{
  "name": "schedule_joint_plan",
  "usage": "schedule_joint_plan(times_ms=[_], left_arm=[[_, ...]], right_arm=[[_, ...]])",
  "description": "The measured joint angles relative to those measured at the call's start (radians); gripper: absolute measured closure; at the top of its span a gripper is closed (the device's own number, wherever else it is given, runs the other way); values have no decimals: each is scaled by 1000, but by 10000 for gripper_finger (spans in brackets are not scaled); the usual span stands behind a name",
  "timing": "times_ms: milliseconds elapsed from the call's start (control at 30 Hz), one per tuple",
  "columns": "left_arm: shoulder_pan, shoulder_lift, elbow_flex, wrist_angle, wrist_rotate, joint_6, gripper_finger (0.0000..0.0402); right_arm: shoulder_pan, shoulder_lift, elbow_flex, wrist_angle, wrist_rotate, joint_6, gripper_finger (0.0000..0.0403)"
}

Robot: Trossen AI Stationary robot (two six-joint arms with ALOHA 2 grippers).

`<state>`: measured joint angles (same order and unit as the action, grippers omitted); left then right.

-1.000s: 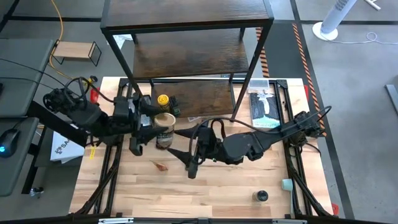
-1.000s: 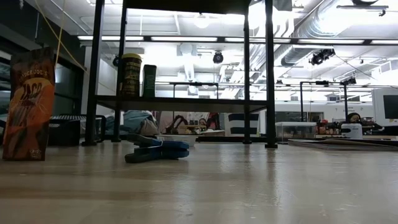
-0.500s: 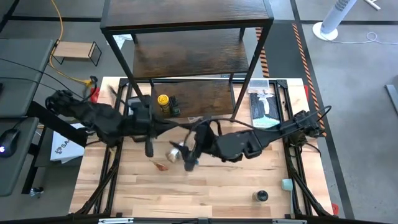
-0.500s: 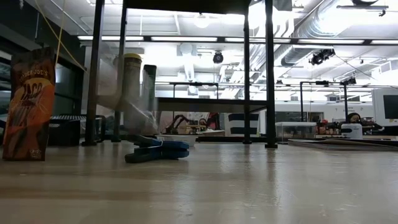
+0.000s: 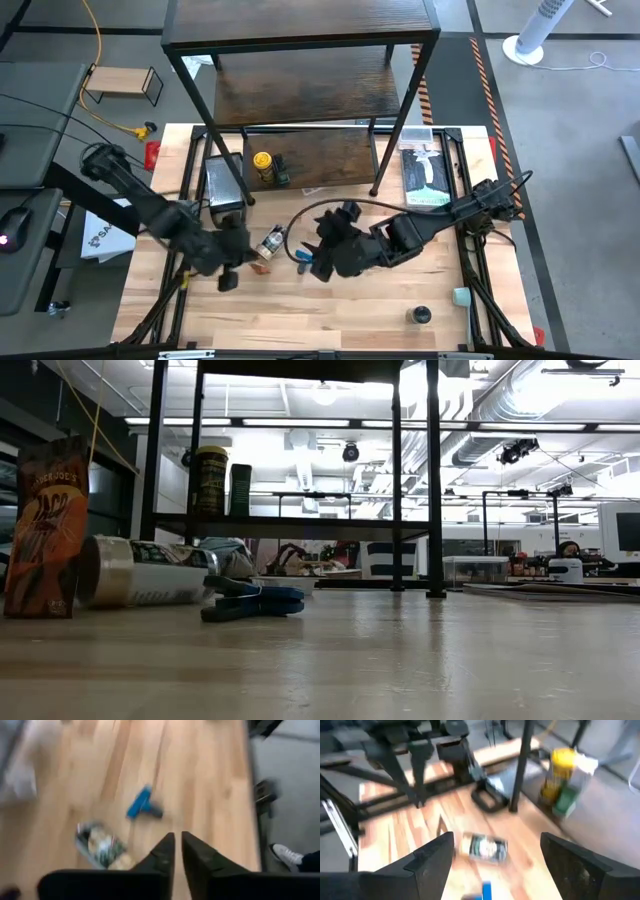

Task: Shelf spices
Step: Put the brown seasoning bottle on the shelf

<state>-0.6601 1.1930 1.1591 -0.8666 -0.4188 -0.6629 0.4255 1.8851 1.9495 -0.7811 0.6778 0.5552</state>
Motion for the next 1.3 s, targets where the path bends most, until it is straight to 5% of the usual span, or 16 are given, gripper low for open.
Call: schedule_joint_plan(times_ms=[200, 533, 800, 1300], left_arm=[[108, 1, -224, 132, 179, -121, 266], [363, 40, -311, 345, 280, -116, 80], [368, 238, -288, 371, 370, -110, 64], [329, 505, -241, 259, 346, -308, 68]], right_arm=[[53, 0, 0, -158, 3, 146, 111], [137, 0, 0, -305, 84, 347, 111], [173, 0, 0, -406, 128, 473, 111], [177, 0, 0, -410, 135, 496, 111]])
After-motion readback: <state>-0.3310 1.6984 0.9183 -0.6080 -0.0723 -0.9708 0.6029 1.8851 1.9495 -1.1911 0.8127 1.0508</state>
